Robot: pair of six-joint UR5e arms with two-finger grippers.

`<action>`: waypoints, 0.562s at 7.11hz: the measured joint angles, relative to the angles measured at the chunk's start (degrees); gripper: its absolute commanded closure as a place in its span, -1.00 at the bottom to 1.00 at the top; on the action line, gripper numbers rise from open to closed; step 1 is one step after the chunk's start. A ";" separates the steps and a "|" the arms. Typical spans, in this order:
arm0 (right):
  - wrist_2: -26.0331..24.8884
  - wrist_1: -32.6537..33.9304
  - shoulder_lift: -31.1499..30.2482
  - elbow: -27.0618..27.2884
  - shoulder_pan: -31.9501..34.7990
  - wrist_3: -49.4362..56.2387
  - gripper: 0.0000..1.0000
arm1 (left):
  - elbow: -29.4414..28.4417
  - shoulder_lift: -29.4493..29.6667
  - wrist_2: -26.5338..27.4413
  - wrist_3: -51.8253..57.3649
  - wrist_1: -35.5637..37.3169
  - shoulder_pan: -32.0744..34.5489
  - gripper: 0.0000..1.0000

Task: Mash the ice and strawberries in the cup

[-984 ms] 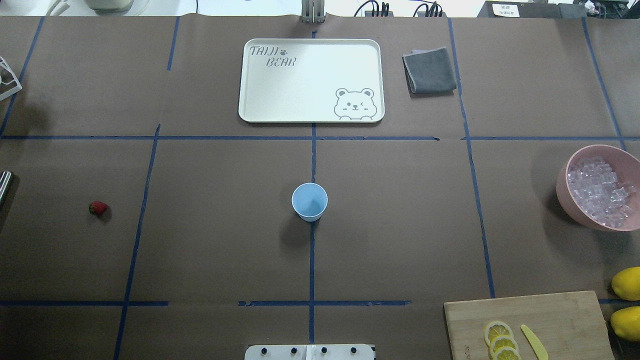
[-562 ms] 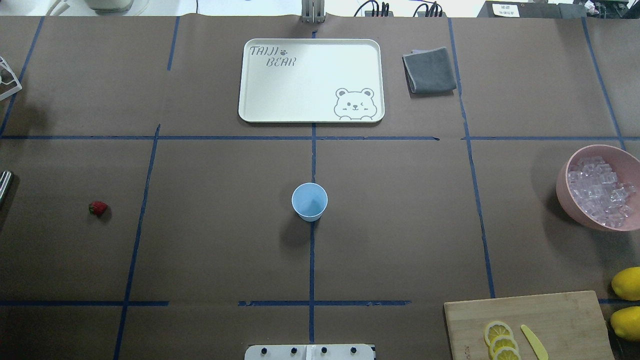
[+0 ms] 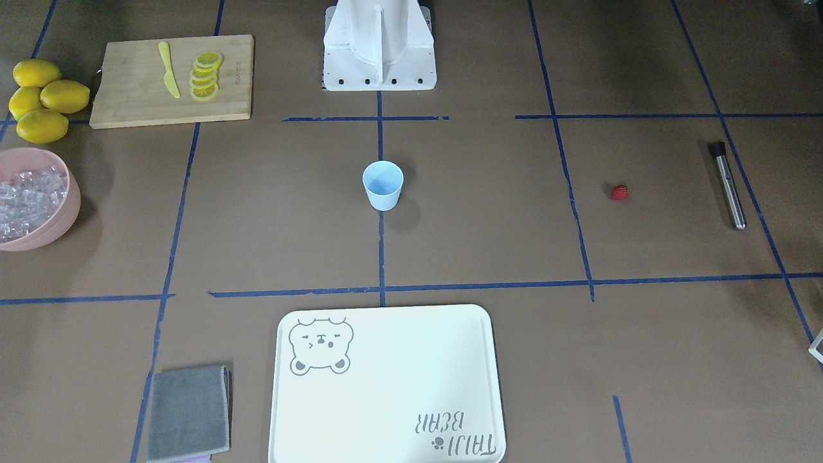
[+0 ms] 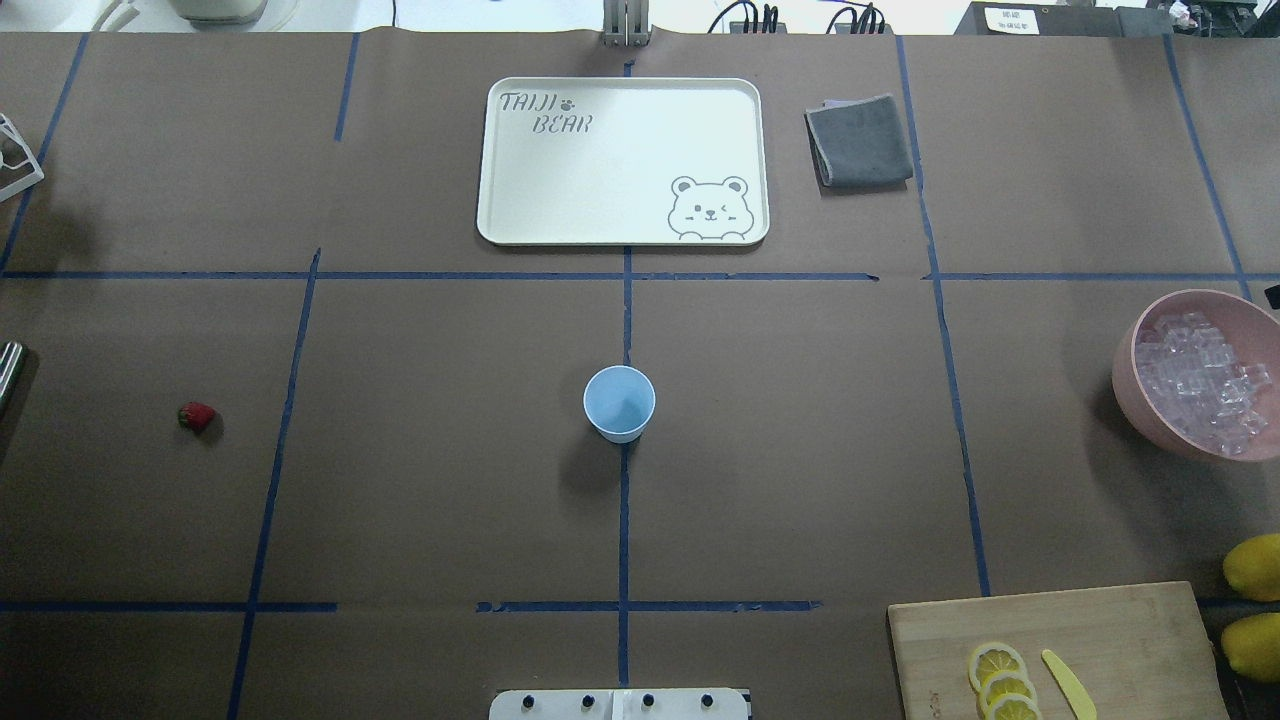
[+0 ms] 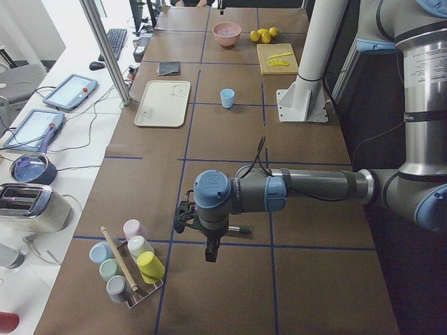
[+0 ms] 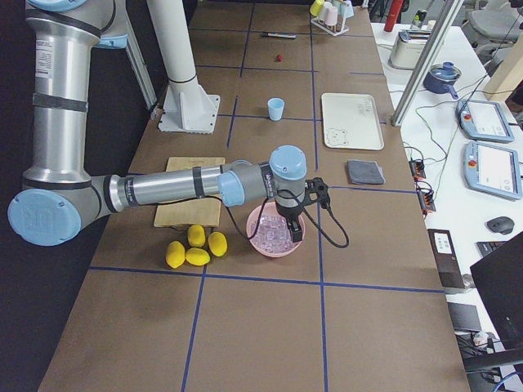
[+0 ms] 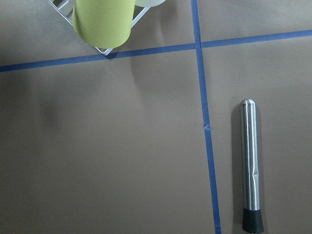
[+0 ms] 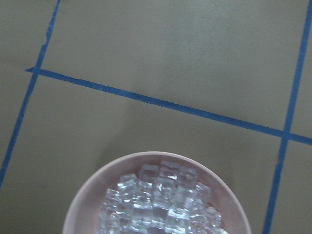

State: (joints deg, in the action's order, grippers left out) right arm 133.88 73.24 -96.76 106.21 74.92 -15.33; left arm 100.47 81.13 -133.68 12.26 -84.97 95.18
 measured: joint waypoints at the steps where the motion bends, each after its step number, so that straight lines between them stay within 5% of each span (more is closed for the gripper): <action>1: -1.47 -4.27 -0.26 0.09 -4.23 -7.26 -0.97 | -0.01 0.00 0.00 0.02 -0.01 0.00 -1.00; 4: -7.55 -11.21 -3.01 -0.04 -12.92 -16.42 -0.79 | -0.07 -0.01 0.00 0.04 -0.02 0.00 -1.00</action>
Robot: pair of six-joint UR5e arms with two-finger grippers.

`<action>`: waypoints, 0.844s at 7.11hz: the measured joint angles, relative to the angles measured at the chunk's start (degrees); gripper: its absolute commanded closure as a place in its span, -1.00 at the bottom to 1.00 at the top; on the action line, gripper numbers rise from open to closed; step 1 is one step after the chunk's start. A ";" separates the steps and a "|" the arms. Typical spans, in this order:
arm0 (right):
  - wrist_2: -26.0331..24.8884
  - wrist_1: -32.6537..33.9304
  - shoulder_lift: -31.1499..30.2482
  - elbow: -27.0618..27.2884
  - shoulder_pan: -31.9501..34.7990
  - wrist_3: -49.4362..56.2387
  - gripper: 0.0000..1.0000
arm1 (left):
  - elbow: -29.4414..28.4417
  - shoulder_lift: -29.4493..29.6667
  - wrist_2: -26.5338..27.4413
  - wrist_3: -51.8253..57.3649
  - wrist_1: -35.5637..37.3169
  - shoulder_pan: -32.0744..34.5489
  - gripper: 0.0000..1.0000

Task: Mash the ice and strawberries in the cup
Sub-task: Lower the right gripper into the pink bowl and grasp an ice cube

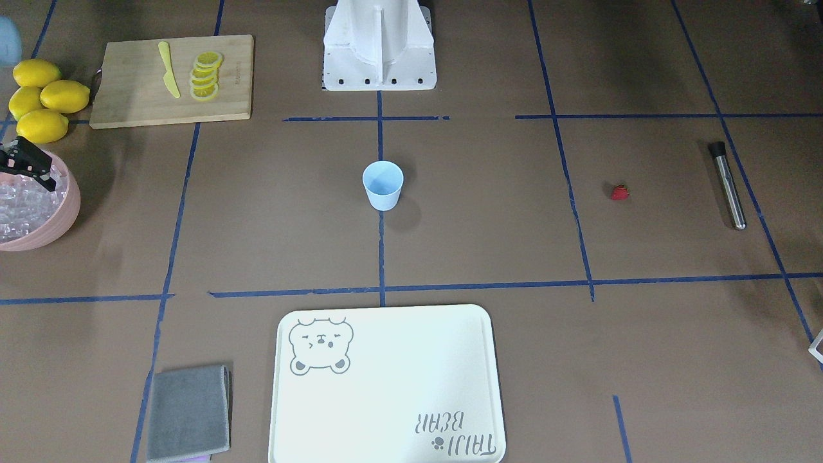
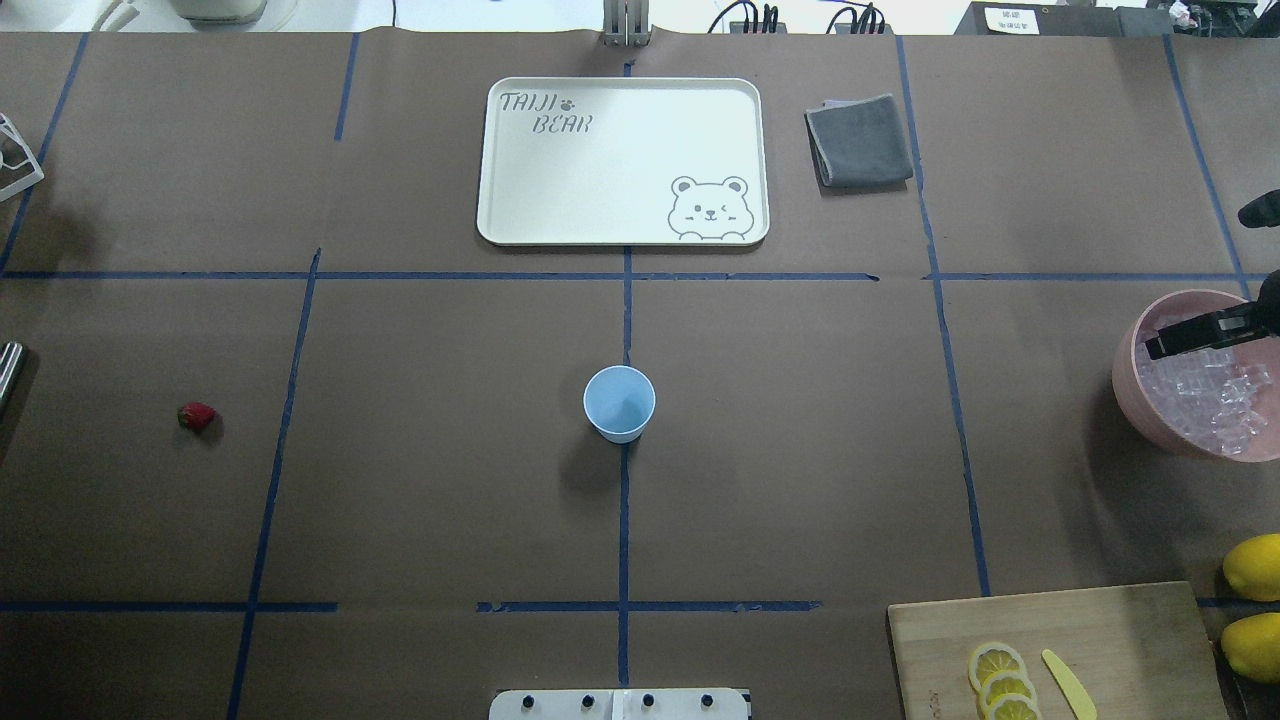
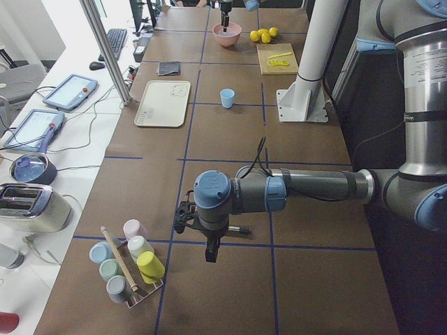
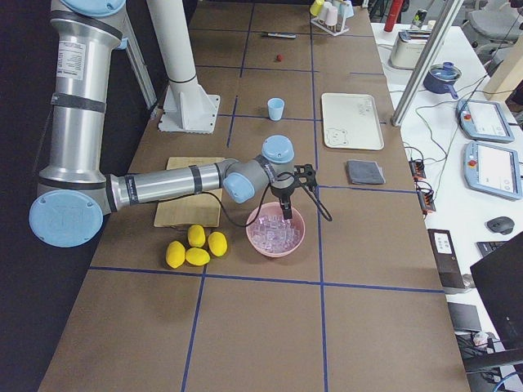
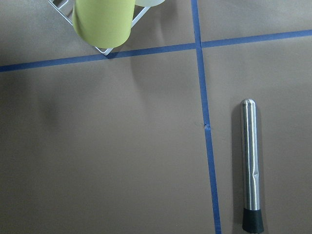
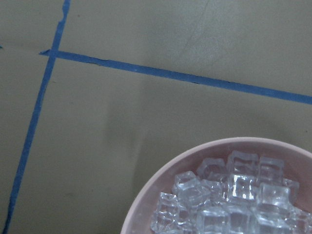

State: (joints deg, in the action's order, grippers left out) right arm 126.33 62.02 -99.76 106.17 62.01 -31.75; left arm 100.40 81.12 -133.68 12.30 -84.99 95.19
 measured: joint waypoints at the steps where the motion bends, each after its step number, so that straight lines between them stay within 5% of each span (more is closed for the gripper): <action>1: -0.62 -0.93 -1.14 -0.07 -0.79 -0.40 -0.73 | 0.00 0.00 0.00 0.00 -0.02 0.00 -1.00; 6: -0.99 -1.63 -2.18 -2.38 -2.54 -0.30 -0.54 | 0.03 0.00 0.00 0.00 -0.11 0.00 -1.00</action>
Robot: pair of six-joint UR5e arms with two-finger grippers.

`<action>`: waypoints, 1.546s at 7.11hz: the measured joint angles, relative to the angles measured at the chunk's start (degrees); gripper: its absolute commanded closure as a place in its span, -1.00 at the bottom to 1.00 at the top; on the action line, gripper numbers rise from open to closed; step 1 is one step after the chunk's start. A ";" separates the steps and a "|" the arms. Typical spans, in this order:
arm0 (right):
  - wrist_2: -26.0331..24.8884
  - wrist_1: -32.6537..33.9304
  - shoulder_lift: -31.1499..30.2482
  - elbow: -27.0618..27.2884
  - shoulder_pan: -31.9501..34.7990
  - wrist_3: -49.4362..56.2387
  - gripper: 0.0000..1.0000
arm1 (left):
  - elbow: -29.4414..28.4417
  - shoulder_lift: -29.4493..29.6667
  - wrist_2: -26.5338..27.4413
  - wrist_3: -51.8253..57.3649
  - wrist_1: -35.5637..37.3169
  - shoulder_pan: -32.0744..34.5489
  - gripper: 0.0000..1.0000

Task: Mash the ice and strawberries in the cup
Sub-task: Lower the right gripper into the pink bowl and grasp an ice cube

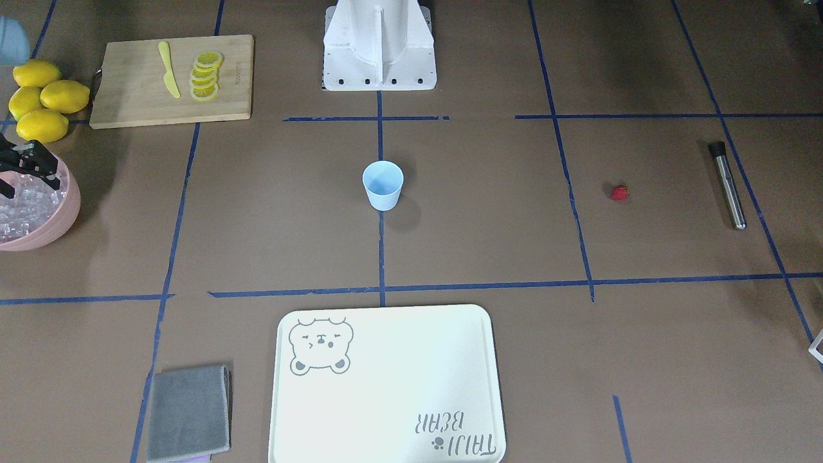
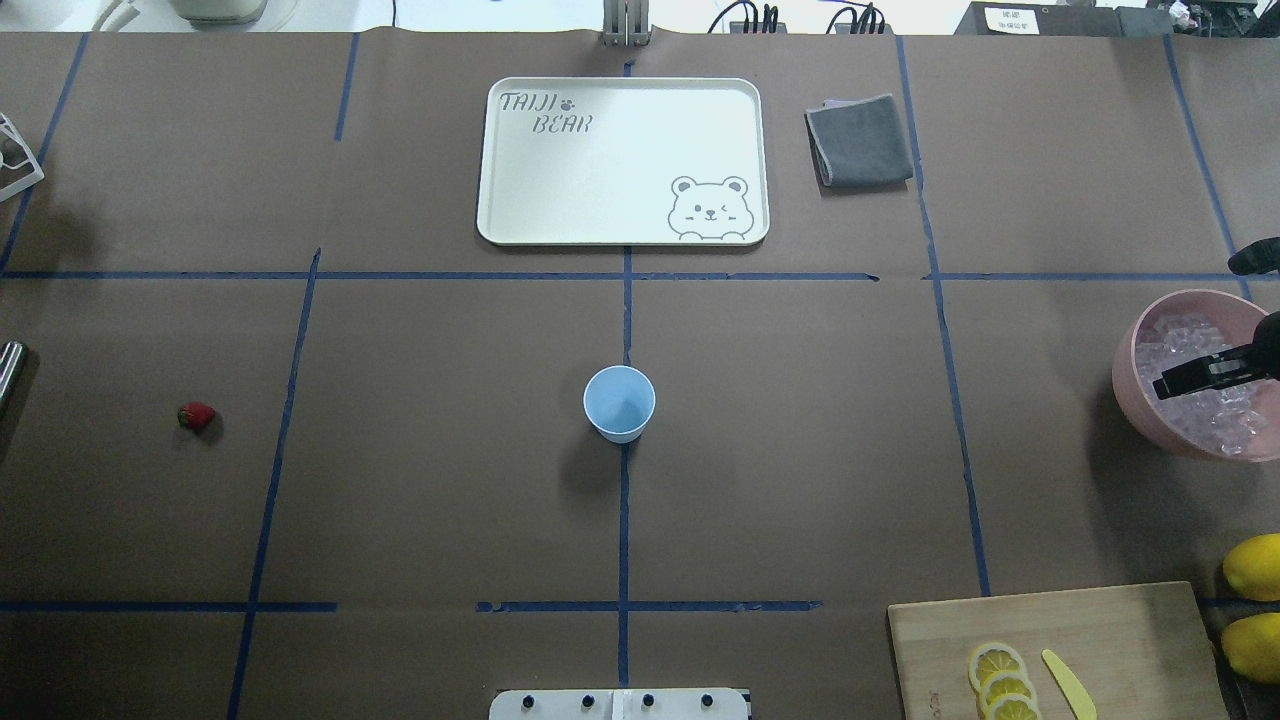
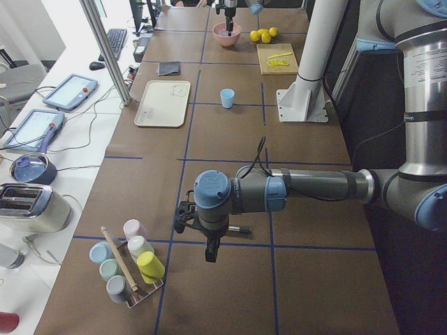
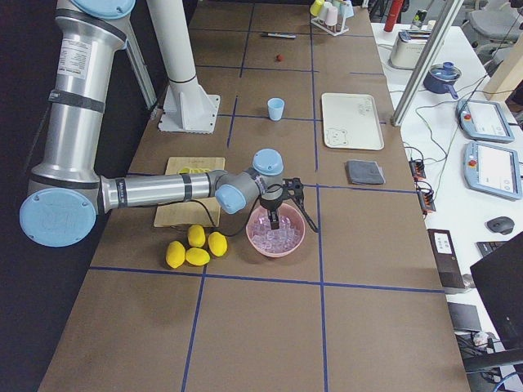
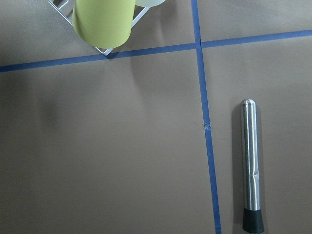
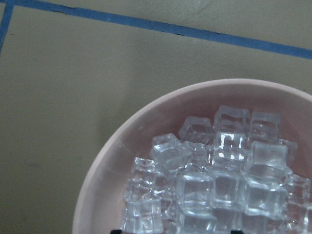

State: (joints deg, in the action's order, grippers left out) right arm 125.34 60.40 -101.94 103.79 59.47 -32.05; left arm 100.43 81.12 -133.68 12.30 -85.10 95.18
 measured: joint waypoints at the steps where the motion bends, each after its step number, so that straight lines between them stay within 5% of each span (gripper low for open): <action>1: 0.00 -0.01 -0.01 -0.41 -0.06 0.06 -0.49 | 0.02 0.00 0.00 0.00 -0.04 0.00 -1.00; 2: -0.01 -0.01 -0.01 -0.79 -0.14 0.11 -0.19 | 0.02 0.00 0.00 0.00 -0.06 0.00 -1.00; 3: -0.01 -0.01 0.00 -0.98 -0.18 0.13 0.45 | 0.03 0.00 0.00 0.00 -0.06 0.00 -1.00; 4: -0.01 -0.01 0.03 -1.07 -0.20 0.10 0.78 | 0.03 0.00 0.00 0.00 -0.07 0.00 -1.00; 9: 0.91 1.56 0.56 3.30 0.86 -0.11 0.92 | 0.17 0.03 0.00 0.04 -0.16 0.00 -1.00; 11: 1.38 11.32 5.06 10.86 2.07 -0.26 0.92 | 0.33 0.01 0.00 0.01 -0.16 0.00 -1.00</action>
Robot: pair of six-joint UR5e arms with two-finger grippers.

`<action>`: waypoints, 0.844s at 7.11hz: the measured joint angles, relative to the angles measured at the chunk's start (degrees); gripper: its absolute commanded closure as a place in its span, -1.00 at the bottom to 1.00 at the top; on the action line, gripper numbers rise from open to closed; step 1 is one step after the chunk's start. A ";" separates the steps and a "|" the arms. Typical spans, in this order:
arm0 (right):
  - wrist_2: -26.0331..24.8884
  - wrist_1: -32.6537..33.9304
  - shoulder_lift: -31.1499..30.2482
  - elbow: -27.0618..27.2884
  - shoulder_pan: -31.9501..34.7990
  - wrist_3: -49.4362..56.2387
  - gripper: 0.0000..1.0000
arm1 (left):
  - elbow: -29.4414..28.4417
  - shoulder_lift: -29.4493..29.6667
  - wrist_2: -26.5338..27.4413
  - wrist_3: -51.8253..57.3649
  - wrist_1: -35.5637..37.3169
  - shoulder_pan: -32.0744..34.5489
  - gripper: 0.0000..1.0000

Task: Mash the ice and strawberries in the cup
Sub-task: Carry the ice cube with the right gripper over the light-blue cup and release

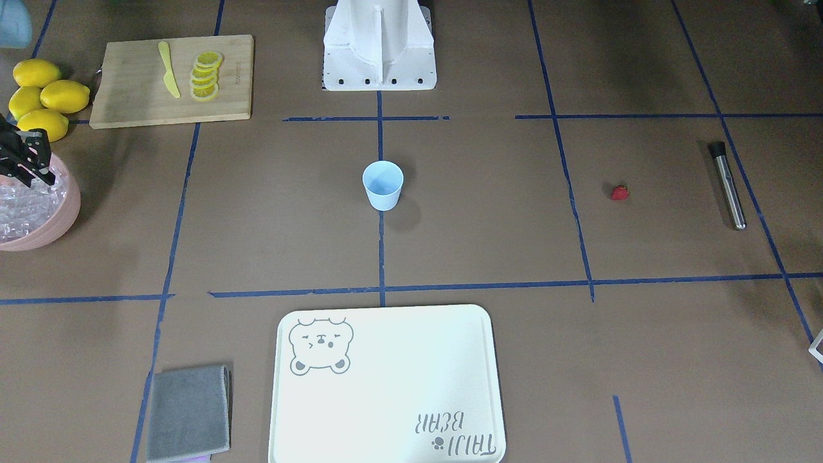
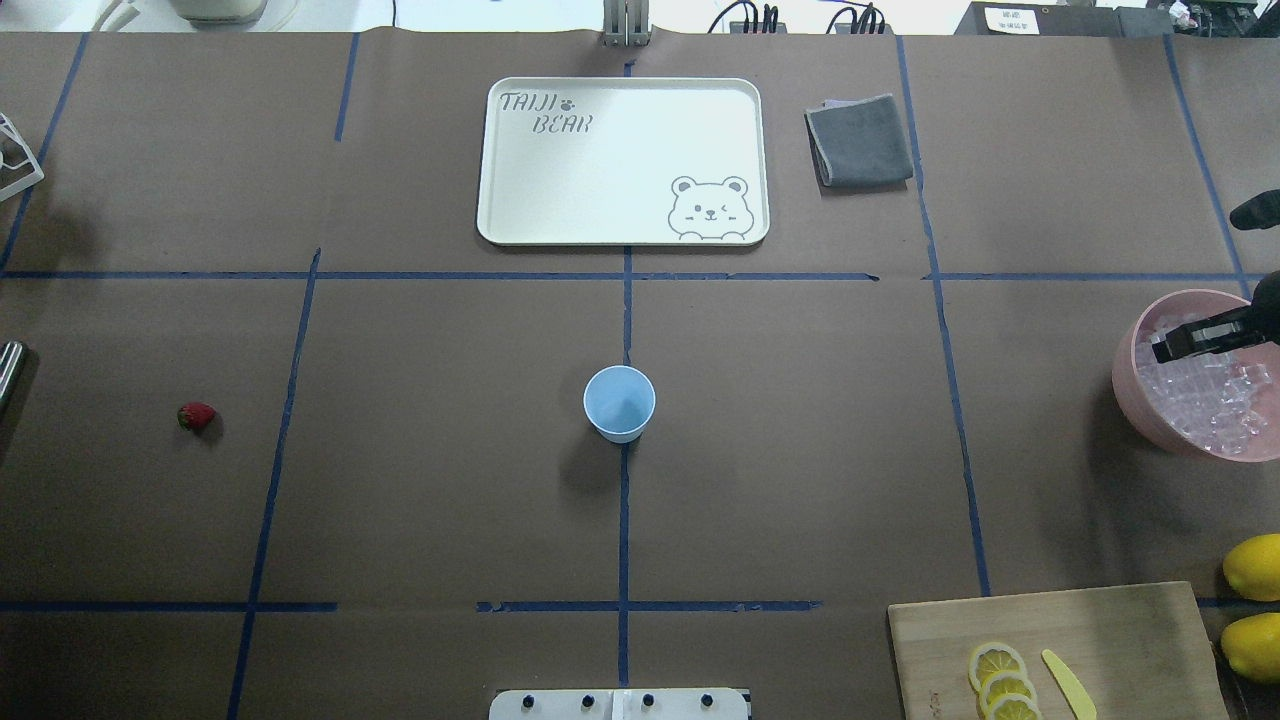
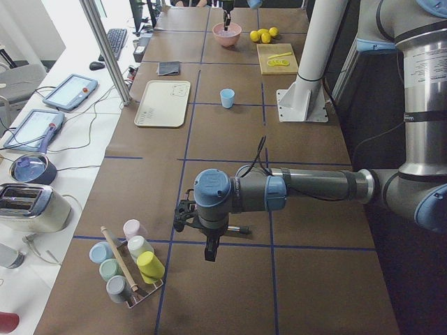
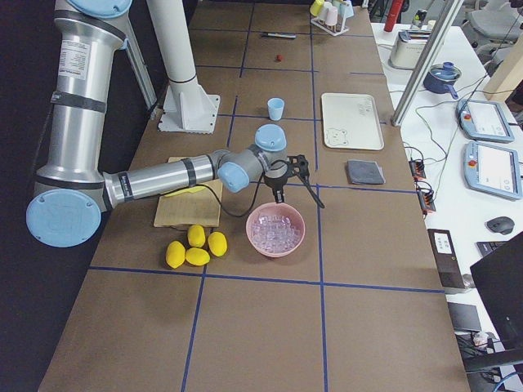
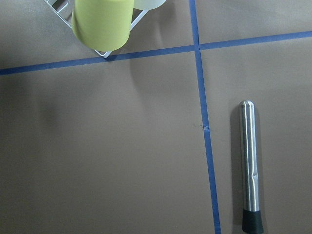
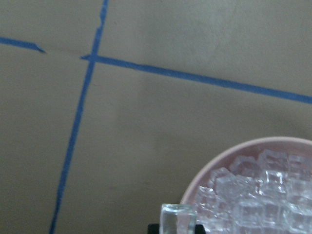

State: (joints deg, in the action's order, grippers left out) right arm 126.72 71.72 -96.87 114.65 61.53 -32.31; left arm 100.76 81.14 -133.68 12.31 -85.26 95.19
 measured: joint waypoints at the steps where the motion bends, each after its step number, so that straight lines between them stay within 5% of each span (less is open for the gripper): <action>1: 0.02 6.61 5.26 2.29 -0.36 -0.31 0.92 | 0.02 -0.01 0.00 0.00 0.00 0.00 -1.00; 3: -1.65 14.15 16.12 3.47 -5.87 -7.13 0.92 | 0.05 -0.01 0.00 -0.01 0.06 0.00 -1.00; 6: -16.76 20.28 32.22 -0.02 -23.63 -25.75 0.92 | 0.04 0.04 0.00 -0.01 0.01 0.00 -1.00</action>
State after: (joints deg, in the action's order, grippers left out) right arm 109.96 92.00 -64.65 114.63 37.90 -58.05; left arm 100.80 81.17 -133.68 12.30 -85.24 95.19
